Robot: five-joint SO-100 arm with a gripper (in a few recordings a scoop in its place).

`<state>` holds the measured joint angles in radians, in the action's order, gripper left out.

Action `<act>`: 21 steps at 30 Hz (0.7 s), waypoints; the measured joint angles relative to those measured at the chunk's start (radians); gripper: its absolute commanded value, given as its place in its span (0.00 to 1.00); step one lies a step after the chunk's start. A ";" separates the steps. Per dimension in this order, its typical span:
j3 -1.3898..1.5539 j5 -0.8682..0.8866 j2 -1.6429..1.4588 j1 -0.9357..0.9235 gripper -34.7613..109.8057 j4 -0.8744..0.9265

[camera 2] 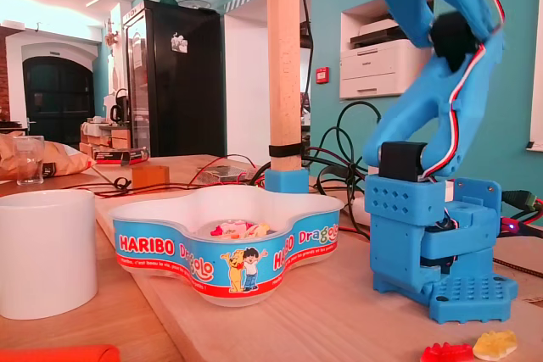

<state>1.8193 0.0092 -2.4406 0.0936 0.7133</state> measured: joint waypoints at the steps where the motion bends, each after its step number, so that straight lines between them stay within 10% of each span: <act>1: 0.064 -0.002 -0.064 0.002 0.23 -0.034; 21: 0.897 -0.011 -0.586 0.003 0.23 -0.792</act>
<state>2.7167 -0.0015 -3.0265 0.0966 -0.0782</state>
